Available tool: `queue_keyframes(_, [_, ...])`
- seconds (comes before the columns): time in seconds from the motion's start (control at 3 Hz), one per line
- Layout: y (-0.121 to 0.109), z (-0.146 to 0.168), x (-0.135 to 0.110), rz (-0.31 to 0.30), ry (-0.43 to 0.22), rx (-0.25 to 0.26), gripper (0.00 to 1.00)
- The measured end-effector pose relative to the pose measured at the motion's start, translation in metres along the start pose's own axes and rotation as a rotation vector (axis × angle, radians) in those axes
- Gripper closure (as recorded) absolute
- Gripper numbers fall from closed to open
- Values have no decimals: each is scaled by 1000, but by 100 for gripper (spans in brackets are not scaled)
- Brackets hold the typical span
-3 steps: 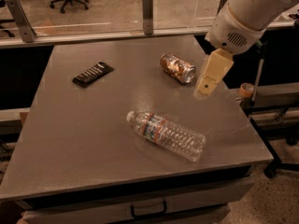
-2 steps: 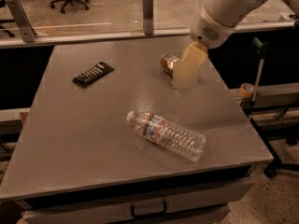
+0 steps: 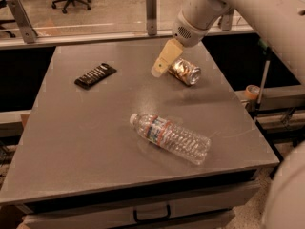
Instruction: Place orange can upright
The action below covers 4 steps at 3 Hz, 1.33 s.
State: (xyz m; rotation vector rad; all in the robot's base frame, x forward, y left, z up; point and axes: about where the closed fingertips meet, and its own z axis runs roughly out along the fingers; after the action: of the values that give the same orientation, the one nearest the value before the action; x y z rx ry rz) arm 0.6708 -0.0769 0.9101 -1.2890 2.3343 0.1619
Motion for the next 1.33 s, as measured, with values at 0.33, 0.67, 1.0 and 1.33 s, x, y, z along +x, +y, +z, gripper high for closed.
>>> queue_keyframes(0.33, [-18,39,3,144,40,-4,0])
queue_keyframes(0.67, [-27,68,14,253,87,-9,0])
queue_keyframes(1.0, [-33,86,24,327,130,-2,18])
queue_keyframes(1.33, [-42,87,30,354,141,17,41])
